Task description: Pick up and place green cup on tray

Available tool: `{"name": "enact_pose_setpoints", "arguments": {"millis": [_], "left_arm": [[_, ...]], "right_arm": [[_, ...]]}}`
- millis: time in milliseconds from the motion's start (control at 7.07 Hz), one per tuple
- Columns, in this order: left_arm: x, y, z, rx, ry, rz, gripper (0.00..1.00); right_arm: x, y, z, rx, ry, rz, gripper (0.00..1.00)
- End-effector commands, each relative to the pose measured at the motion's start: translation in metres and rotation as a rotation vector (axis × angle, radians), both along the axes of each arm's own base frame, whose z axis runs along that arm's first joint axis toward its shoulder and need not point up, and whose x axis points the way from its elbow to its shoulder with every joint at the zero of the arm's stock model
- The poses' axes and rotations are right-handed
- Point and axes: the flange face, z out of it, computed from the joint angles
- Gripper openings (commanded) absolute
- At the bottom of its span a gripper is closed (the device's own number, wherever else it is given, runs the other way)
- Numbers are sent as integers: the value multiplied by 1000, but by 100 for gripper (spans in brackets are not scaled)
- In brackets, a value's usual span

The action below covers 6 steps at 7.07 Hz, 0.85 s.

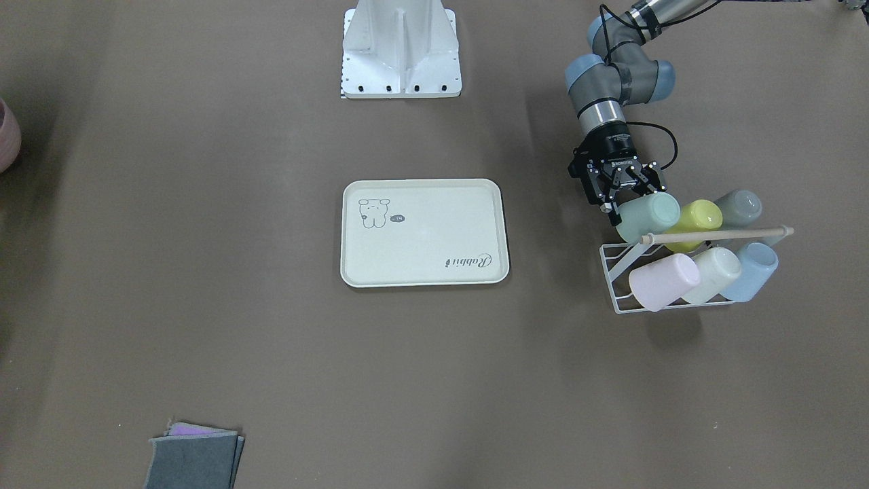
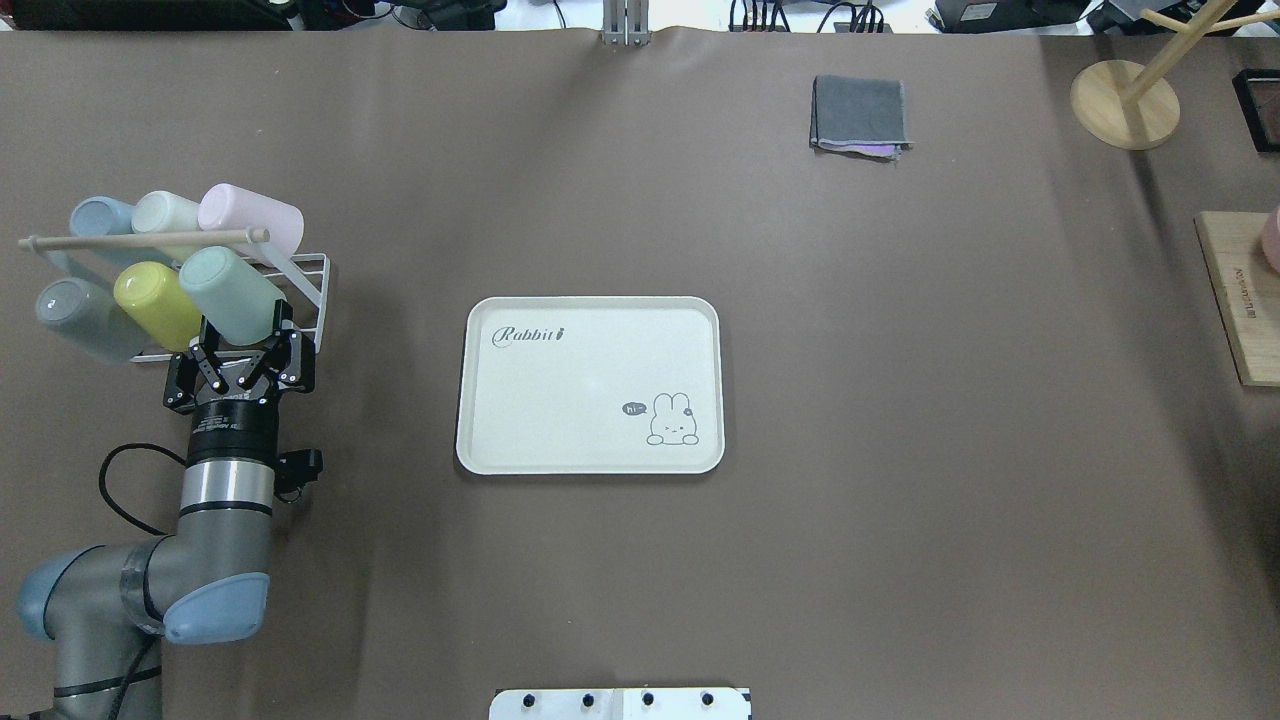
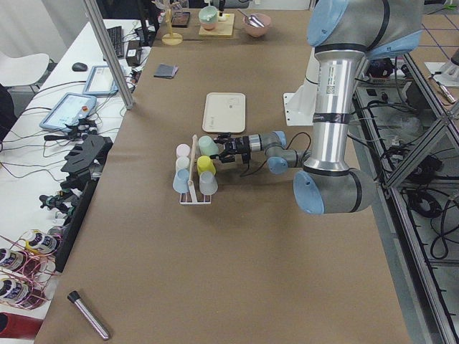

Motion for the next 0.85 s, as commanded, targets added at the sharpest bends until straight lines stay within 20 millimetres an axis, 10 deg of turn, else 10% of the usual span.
{"name": "enact_pose_setpoints", "arguments": {"millis": [0,707], "left_arm": [[-16,4,-8,22,-11,20,82],[-64,16,-27,39,-56,36,83]], "right_arm": [[9,6,-9,-15,13,-36,100],[21,26,1,3,34,-71,100]]}}
